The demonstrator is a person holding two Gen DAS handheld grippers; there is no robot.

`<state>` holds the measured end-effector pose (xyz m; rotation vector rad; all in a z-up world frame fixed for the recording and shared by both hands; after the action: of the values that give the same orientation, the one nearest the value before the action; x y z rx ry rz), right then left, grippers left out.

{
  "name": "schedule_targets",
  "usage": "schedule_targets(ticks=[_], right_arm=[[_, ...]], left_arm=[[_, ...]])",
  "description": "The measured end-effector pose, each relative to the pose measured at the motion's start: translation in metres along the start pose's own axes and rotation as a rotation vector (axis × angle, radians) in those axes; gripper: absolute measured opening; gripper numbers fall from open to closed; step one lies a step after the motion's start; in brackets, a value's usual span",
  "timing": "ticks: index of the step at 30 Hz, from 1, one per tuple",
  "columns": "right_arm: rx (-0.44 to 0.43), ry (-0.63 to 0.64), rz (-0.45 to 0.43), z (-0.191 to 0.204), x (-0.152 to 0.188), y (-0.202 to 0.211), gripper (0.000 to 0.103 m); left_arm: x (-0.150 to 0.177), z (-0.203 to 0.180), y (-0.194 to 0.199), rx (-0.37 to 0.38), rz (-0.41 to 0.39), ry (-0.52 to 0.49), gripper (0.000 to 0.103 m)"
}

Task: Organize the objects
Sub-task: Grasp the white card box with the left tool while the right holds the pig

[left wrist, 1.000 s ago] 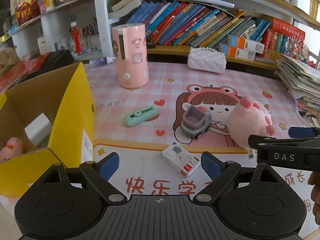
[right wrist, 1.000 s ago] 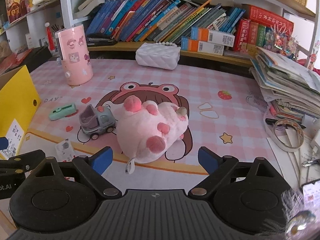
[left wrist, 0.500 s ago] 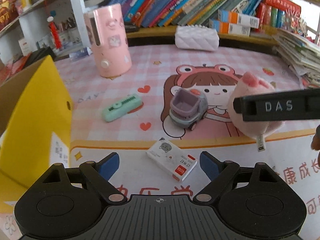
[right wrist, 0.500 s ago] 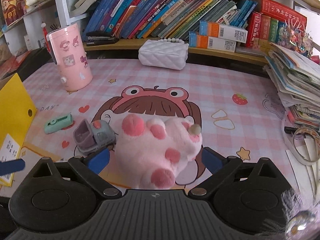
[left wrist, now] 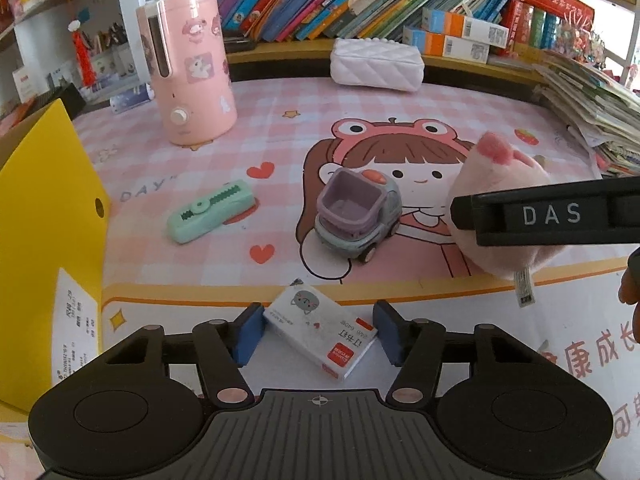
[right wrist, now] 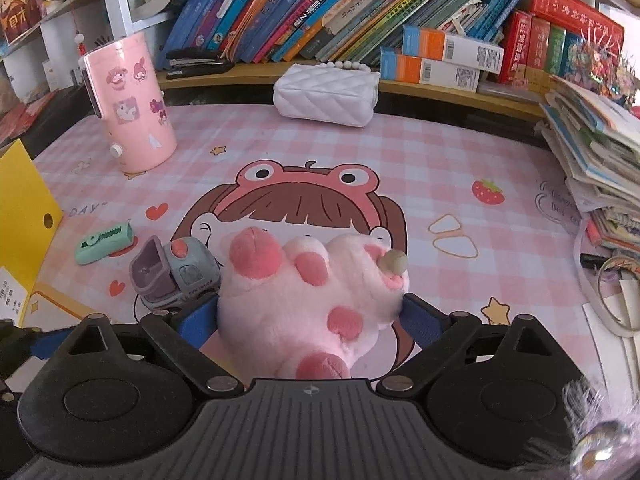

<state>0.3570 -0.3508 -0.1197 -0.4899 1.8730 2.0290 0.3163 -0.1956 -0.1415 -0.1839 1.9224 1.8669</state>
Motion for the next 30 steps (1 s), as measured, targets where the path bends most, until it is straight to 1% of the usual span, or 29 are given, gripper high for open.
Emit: schedule_targets(ticks=[2,3,4,9,14,20,24,30], right_arm=[[-0.007,0.005,-0.009,0.002,0.000,0.002,0.083],[-0.015,0.011,-0.012,0.003,0.000,0.003,0.073],[-0.016,0.015,-0.014,0.005,0.001,0.005,0.067],[-0.018,-0.007,-0.012,0.002,0.005,0.011,0.064],[-0.024,-0.035,-0.034,-0.002,0.015,0.029,0.064],[0.006,-0.047,-0.046,-0.003,0.033,0.047,0.064],[0.016,-0.045,-0.051,0.007,0.046,0.058,0.064],[0.008,-0.018,-0.076,0.033,0.063,0.079,0.064]], left_arm=[[0.001,0.002,0.001,0.011,0.014,0.018,0.058],[0.001,0.003,0.004,0.021,0.013,0.028,0.058],[0.001,0.003,0.007,0.028,0.006,0.033,0.058],[0.002,0.007,0.030,0.050,-0.042,0.057,0.058],[0.006,0.015,0.051,0.073,-0.078,0.107,0.058],[0.016,0.023,0.068,0.082,-0.110,0.133,0.058],[0.028,0.028,0.081,0.091,-0.132,0.138,0.058],[0.047,0.040,0.097,0.106,-0.156,0.138,0.058]])
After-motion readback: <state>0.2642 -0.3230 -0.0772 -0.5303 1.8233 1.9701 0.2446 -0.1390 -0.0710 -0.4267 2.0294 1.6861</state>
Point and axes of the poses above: each gripper's, at about its wrist camera, not at the fingertips, and y roughly against the way its jaws point, z to its left, x to its underside, the point moved 8 cm from there along -y, roughly the way its jaws point, and after that the axes turned 15 degrees about z, right-handed, at the moved point
